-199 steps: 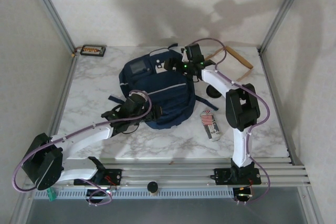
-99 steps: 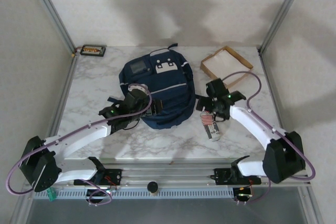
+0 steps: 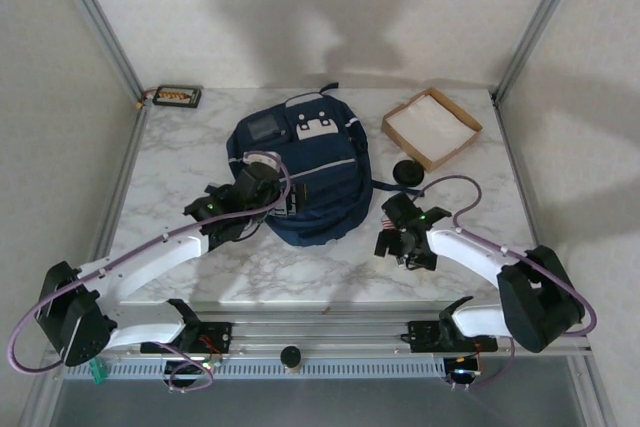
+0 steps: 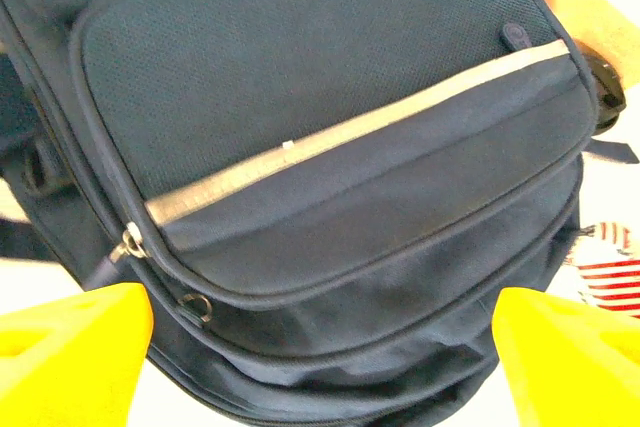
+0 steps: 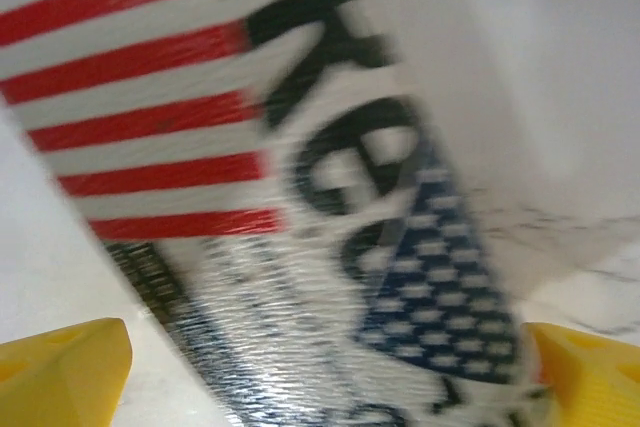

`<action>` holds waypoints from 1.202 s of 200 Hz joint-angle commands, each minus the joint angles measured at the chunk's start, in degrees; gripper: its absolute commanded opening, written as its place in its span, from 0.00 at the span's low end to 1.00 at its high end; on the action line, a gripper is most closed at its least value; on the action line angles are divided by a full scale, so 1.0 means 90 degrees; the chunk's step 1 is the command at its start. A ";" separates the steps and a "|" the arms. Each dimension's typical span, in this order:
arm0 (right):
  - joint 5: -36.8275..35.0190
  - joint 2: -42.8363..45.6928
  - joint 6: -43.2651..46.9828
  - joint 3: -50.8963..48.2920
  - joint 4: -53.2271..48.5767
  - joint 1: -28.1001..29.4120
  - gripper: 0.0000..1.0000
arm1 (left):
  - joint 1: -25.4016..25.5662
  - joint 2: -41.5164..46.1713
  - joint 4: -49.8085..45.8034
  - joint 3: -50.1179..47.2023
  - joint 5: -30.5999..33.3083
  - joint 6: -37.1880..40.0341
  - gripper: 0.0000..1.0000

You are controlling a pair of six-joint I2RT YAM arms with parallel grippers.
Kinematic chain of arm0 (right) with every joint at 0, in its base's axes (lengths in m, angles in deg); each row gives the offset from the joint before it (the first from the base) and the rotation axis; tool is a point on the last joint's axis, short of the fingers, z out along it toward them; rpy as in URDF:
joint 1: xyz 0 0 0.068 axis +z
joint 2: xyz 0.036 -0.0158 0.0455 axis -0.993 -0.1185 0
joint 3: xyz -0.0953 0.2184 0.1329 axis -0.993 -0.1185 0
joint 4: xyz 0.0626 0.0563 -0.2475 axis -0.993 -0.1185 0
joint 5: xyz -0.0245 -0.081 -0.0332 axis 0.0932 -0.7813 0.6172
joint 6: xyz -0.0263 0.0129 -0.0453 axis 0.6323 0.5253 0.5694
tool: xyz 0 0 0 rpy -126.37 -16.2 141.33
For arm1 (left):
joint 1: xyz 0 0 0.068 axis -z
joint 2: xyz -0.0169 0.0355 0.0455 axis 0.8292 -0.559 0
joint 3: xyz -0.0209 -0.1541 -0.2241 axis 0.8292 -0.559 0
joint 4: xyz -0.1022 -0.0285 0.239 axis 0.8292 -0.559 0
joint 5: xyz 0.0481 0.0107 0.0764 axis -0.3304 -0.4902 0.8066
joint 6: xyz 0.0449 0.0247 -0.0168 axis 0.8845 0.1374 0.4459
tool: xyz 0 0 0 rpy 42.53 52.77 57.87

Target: Pack books, pencil case, and school supplies into a backpack

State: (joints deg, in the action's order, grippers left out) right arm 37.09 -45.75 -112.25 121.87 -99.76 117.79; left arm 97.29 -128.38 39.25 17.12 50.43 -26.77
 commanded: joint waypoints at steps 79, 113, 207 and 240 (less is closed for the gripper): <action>-0.0464 -0.0190 0.0411 0.0035 0.0671 0.0074 0.65 | 0.0033 -0.1086 -0.0348 0.0945 0.0617 0.1909 0.92; -0.0523 0.0077 0.0615 0.0142 0.0451 0.0007 0.55 | 0.0098 -0.1089 -0.0401 0.0981 0.0250 0.2487 0.96; 0.0589 0.1555 0.0769 0.0428 0.0270 -0.0576 0.51 | 0.0565 -0.2122 -0.0662 0.1583 0.0377 0.3495 0.99; 0.0692 0.1613 0.0818 0.0410 0.0316 -0.0703 0.49 | 0.0537 -0.2448 -0.0578 0.1832 0.0904 0.3736 0.99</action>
State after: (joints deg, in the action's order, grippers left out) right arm 41.40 -32.22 -106.13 124.28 -96.85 112.12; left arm 102.23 -149.25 35.01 30.60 53.22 3.57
